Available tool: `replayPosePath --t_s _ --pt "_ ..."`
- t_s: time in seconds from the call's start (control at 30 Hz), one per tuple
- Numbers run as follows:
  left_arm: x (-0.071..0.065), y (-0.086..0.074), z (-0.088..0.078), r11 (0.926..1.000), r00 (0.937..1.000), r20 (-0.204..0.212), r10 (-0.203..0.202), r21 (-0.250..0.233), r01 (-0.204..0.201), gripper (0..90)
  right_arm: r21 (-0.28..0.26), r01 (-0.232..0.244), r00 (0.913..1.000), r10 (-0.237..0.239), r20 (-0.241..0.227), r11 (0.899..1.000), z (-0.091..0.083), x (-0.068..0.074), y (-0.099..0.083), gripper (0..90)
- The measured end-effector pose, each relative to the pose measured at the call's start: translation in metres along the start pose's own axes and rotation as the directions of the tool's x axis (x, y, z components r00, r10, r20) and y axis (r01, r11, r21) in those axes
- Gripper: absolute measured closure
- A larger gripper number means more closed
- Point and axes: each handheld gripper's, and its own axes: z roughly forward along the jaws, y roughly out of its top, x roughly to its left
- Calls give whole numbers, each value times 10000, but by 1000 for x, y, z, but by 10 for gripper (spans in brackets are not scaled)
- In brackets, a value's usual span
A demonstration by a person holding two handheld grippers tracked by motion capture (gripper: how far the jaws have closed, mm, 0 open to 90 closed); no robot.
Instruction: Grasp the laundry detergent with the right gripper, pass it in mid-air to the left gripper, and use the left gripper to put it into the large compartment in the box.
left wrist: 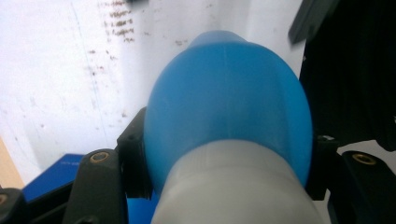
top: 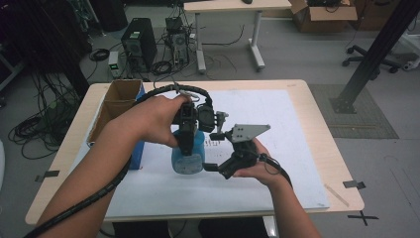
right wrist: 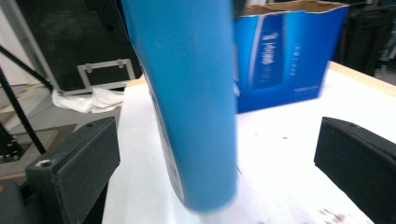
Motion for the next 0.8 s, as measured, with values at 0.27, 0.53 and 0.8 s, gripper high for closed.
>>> replayPosePath --t_s 0.27,0.53,0.8 --pt "16 -4 -6 9930 9927 286 -1174 156 1170 375 -20 96 9982 -95 588 10000 -39 -7 0 0" --pt "26 -6 -24 9535 9535 67 -3013 94 3013 375 -163 124 9958 -108 913 9998 -66 -13 4 0" --pt "33 -9 -38 9067 9066 181 -4216 243 4212 374 -92 289 9929 -276 1161 9995 -82 -18 11 0"
